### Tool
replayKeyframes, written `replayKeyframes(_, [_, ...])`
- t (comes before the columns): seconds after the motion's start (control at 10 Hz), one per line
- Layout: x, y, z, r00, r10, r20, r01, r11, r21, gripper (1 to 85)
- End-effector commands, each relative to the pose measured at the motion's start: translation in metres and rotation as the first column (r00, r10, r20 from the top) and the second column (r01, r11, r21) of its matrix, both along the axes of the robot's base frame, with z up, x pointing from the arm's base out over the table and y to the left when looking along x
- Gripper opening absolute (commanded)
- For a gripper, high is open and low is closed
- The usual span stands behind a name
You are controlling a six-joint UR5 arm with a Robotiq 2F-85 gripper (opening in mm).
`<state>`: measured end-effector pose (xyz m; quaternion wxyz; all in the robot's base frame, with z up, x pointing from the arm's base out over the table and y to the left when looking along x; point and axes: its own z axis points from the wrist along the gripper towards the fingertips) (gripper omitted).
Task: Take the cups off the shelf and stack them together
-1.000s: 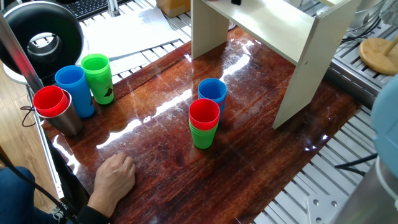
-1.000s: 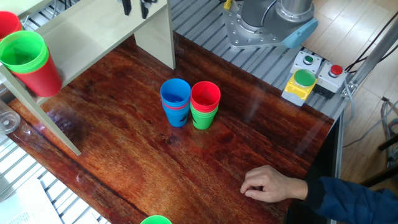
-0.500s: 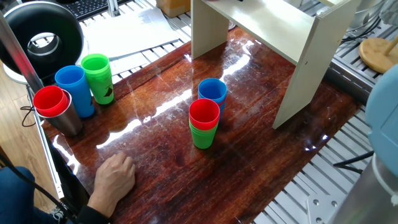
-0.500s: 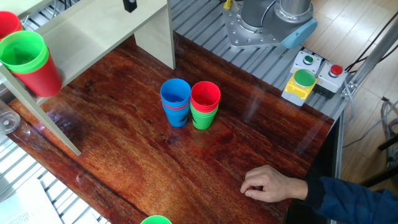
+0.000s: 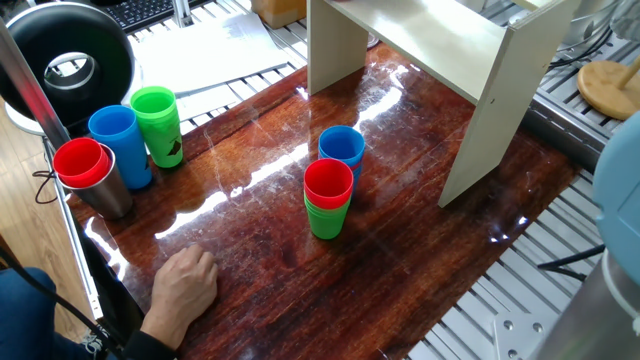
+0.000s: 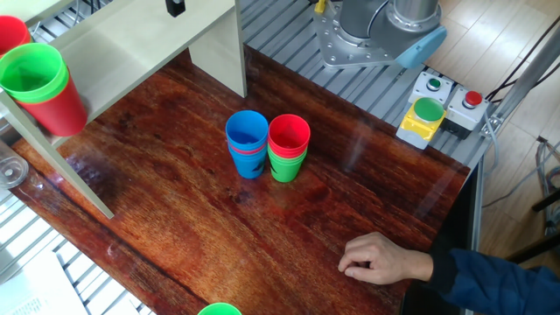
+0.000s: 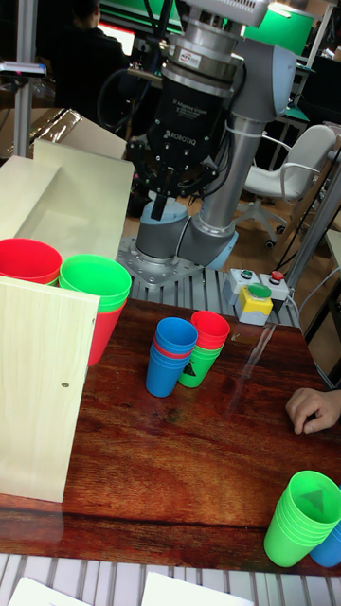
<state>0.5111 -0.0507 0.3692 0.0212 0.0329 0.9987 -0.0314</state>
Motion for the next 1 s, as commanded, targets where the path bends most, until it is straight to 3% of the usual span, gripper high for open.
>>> replayKeyframes(0.0, [0.004, -0.005, 0.003, 0.996, 0.092, 0.004, -0.092, 0.996, -0.003, 23.7])
replayKeyframes(0.3, [0.014, -0.032, 0.0, 0.998, 0.068, -0.008, -0.068, 0.997, 0.022, 25.3])
replayKeyframes(0.5, [0.018, -0.047, -0.008, 0.997, 0.076, 0.01, -0.076, 0.997, 0.018, 24.7])
replayKeyframes(0.9, [-0.001, -0.038, 0.003, 0.999, -0.027, -0.023, 0.027, 0.999, 0.023, 23.0])
